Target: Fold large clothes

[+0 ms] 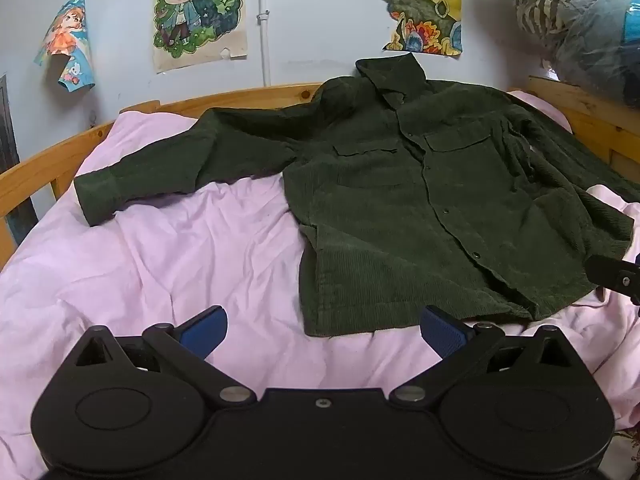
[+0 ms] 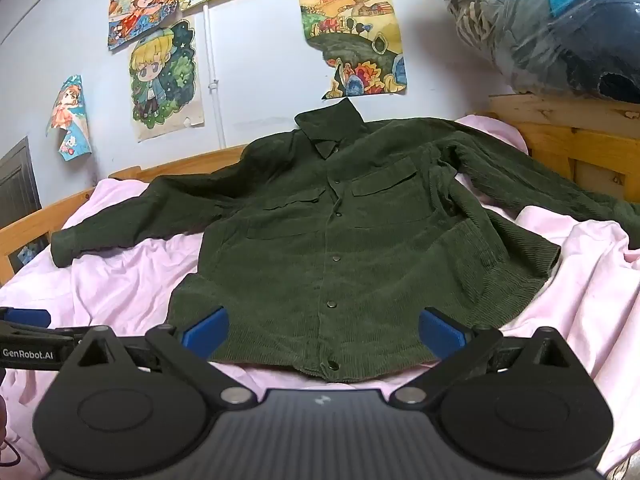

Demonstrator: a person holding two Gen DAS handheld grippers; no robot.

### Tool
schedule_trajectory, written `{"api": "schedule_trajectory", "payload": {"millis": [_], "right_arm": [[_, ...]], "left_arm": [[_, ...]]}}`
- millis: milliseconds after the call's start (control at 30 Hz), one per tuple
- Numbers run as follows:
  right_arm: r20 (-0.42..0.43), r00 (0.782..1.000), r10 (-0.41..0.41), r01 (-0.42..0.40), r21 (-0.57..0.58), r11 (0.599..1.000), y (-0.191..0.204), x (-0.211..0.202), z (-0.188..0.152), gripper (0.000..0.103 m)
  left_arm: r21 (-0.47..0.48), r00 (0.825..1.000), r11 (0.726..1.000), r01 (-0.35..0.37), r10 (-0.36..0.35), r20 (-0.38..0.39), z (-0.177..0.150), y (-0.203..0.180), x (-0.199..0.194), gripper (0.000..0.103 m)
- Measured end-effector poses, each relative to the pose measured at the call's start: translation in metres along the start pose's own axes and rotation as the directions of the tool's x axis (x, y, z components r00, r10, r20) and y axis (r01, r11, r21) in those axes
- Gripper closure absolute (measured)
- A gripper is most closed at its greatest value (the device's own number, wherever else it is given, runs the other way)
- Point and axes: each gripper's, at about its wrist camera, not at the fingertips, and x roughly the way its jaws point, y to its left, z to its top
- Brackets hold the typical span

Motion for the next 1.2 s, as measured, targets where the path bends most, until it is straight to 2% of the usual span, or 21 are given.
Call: {"api": "schedule_trajectory", "payload": {"millis": [1200], "right_arm": [[0.008, 1.0, 0.004, -0.004, -0.001, 1.0, 0.0003, -0.0008, -0.002, 0.0]], "left_arm": [[-0.018, 1.0, 1.0, 0.01, -0.011, -0.024, -0.0039, 0.0044, 0.0069, 0.001]]}}
